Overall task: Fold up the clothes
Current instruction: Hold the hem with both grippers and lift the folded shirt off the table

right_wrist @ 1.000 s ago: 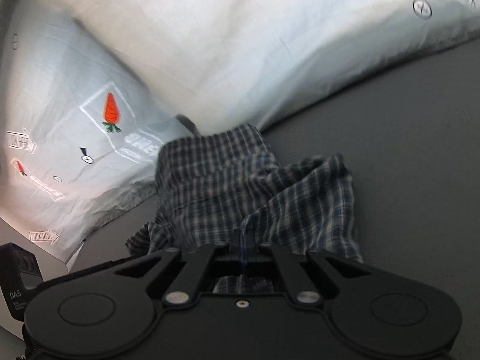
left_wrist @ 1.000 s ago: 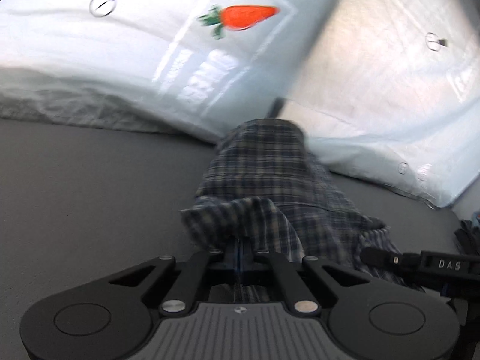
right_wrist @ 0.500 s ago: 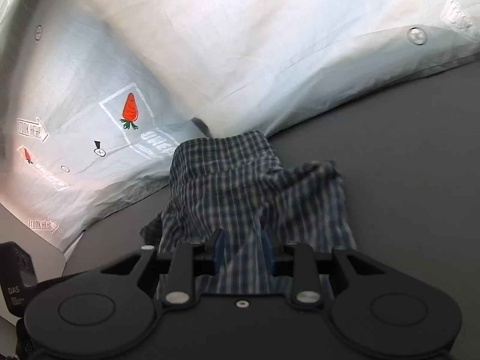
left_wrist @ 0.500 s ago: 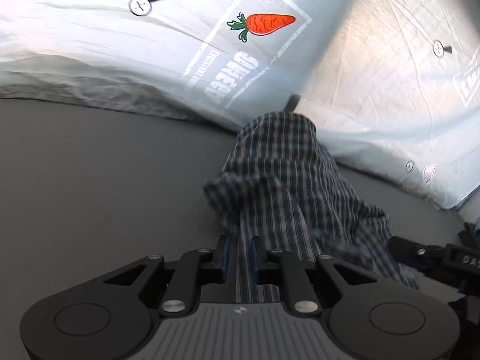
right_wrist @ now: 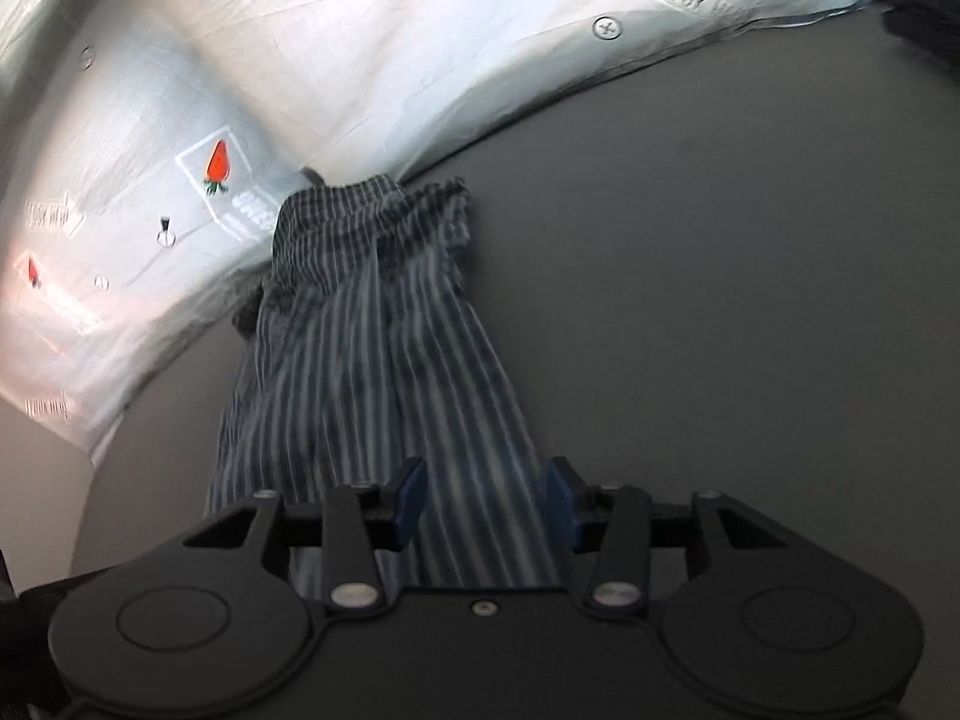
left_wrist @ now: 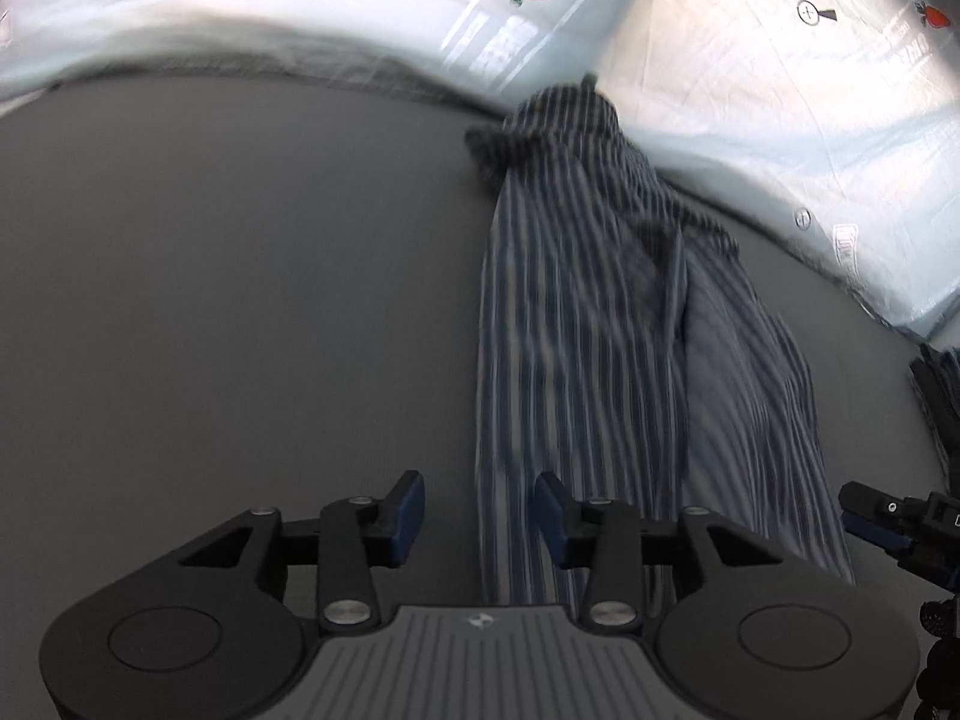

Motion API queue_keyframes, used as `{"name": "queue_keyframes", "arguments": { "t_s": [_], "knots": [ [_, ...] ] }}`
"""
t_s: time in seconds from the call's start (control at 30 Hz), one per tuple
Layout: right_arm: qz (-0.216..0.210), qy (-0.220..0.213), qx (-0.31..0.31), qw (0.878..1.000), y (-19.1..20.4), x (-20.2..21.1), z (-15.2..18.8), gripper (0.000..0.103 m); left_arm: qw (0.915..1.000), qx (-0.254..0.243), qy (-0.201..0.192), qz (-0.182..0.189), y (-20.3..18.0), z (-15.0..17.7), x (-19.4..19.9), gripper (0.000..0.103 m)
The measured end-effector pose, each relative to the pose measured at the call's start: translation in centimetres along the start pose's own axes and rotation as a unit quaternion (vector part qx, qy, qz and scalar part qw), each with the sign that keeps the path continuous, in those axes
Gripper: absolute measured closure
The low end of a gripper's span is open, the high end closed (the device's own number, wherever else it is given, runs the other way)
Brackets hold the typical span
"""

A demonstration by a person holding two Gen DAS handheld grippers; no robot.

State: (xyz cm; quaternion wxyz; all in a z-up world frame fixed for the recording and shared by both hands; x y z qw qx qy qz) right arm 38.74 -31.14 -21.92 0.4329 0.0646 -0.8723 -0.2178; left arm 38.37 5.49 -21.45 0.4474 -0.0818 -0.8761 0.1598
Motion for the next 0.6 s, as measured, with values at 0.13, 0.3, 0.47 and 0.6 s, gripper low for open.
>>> {"name": "queue_keyframes", "arguments": {
  "t_s": [0.13, 0.3, 0.47, 0.6],
  "knots": [
    [-0.006, 0.001, -0.003, 1.000, -1.7, 2.7, 2.9, 0.057, 0.9998, -0.009, 0.015, -0.008, -0.2, 2.9, 2.4, 0.057],
    [-0.044, 0.027, -0.017, 0.999, -3.2, 4.4, 4.7, 0.057, 0.9993, 0.005, 0.037, -0.003, -0.2, 6.0, 4.7, 0.057],
    [-0.078, 0.067, -0.018, 0.994, -4.2, 6.0, 6.2, 0.057, 0.9983, 0.020, 0.051, 0.021, -0.4, 9.1, 6.7, 0.056],
    [-0.103, 0.099, -0.024, 0.989, -5.0, 7.5, 8.1, 0.057, 0.9960, 0.032, 0.070, 0.047, -0.9, 11.3, 8.2, 0.056]
  ]
}}
Point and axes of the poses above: each gripper's, at about its wrist camera, not at the fingertips, and x roughly against the way its jaws point, y to its left, z to its underside, the point moved 1 cm from there along -x, roughly the way its jaws point, and after that the axes turned 6 degrees about z, right-handed, at the moved point
